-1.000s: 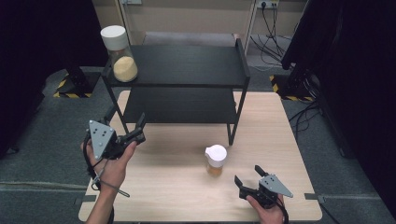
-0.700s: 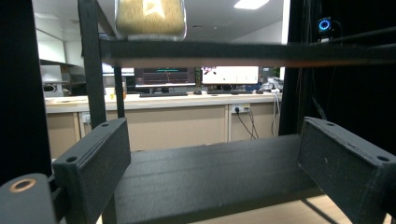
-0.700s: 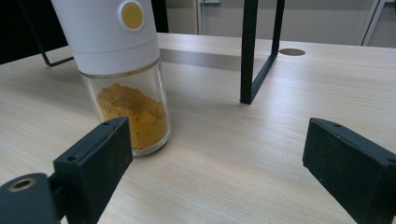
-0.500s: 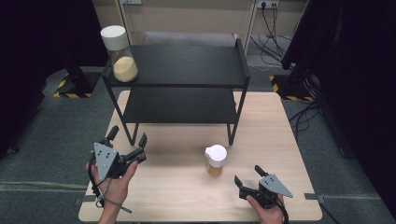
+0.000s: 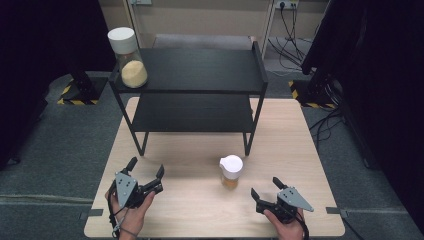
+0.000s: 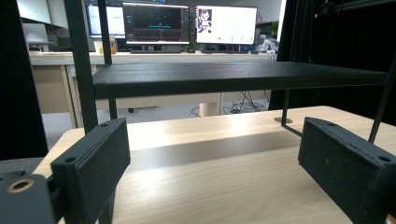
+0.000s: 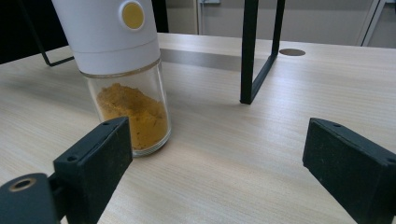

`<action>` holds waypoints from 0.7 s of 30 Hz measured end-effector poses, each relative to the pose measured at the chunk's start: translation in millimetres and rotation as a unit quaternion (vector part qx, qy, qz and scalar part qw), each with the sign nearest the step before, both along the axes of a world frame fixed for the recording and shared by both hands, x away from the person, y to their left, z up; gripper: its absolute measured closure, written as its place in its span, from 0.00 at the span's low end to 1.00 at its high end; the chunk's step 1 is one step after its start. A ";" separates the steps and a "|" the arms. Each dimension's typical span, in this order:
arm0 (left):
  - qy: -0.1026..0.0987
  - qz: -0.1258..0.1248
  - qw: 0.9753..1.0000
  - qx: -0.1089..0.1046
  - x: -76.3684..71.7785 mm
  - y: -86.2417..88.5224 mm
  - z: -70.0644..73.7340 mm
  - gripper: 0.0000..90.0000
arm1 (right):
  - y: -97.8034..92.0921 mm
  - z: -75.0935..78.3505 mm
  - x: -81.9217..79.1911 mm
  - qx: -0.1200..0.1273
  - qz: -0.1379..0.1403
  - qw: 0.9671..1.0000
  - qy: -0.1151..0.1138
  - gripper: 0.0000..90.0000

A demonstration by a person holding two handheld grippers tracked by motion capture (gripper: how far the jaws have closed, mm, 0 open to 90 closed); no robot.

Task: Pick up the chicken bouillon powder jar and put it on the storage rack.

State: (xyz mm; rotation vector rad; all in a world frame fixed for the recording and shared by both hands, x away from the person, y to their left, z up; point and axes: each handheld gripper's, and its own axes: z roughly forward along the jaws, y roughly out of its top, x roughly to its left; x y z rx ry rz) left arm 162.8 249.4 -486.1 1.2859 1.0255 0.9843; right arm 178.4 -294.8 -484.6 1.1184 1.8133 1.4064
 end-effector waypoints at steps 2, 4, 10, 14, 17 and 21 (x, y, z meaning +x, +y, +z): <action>0.008 -0.001 1.000 0.008 -1.2 0.4 -4.5 0.10 | -0.1 -0.2 -0.2 0.001 0.000 1.000 0.000 0.10; 0.010 -0.001 1.000 0.011 -2.7 1.2 -6.9 0.10 | -0.3 -0.1 0.0 0.001 0.000 1.000 0.000 0.10; 0.018 0.001 1.000 0.009 -4.2 3.3 -12.6 0.09 | -0.1 -0.3 -0.3 0.000 0.000 1.000 -0.001 0.10; 0.027 0.005 1.000 0.011 -3.5 4.2 -17.0 0.09 | -0.7 -0.7 -0.4 0.002 0.000 1.000 -0.002 0.10; 0.034 0.006 0.999 0.011 -2.7 4.6 -20.3 0.09 | -0.8 -0.6 -0.3 0.001 0.001 1.000 -0.002 0.10; 0.042 0.005 0.999 0.011 -1.3 5.2 -24.4 0.09 | -1.0 -1.0 -0.6 0.002 0.001 1.000 -0.002 0.10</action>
